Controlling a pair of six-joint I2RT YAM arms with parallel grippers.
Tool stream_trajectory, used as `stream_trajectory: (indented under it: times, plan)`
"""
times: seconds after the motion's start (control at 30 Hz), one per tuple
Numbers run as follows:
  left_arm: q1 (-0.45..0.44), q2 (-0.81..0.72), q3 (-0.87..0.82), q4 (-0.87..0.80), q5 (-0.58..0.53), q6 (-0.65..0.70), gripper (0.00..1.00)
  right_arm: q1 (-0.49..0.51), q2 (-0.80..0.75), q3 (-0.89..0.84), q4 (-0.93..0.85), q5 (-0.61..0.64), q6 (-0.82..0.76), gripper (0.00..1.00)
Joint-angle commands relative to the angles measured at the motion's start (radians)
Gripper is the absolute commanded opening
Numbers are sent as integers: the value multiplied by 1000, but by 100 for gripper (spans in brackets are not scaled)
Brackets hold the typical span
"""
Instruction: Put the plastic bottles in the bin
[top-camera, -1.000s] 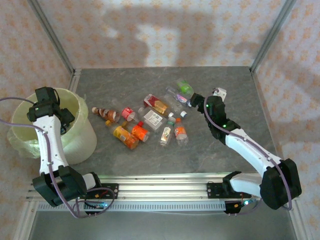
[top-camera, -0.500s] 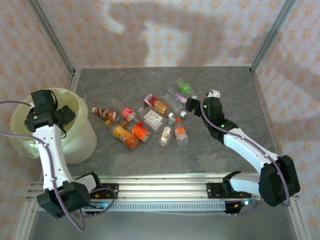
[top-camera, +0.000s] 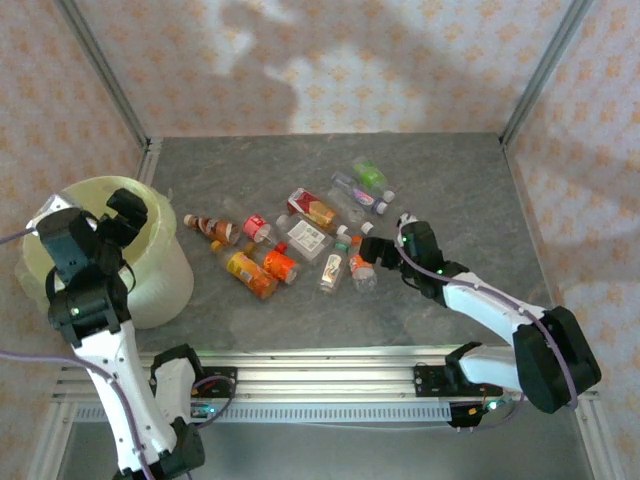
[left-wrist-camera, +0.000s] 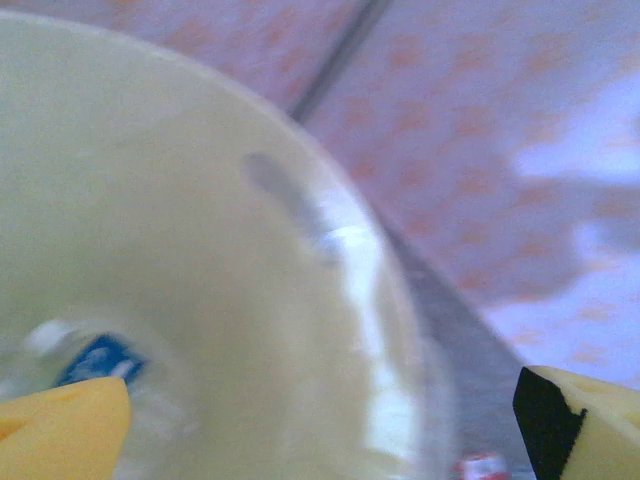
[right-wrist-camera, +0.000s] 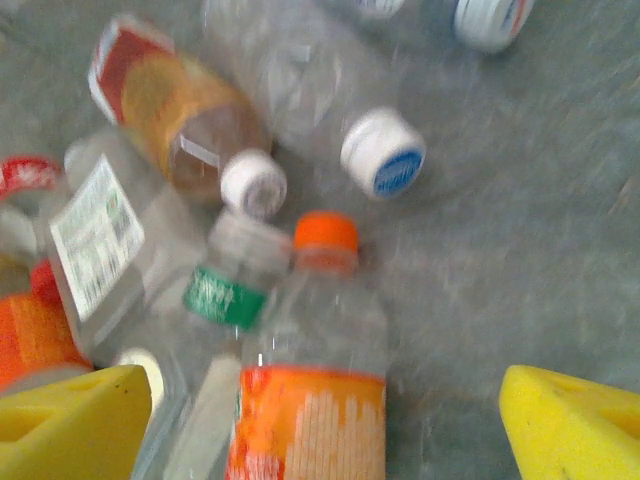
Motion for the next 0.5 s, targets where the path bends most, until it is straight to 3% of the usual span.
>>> stream_trajectory:
  times: [0.0, 0.1, 0.3, 0.47]
  plan:
    - [-13, 5, -62, 244, 227, -187, 100, 50, -44, -36, 0, -59, -29, 89]
    - [-125, 19, -87, 303, 224, -240, 100, 96, -44, -48, -44, -16, -41, 88]
    - [-403, 68, -87, 351, 69, -229, 100, 150, 0, -61, -42, 11, -131, 86]
    - [-537, 138, -84, 402, 16, -223, 100, 160, 70, -56, 5, 32, -161, 80]
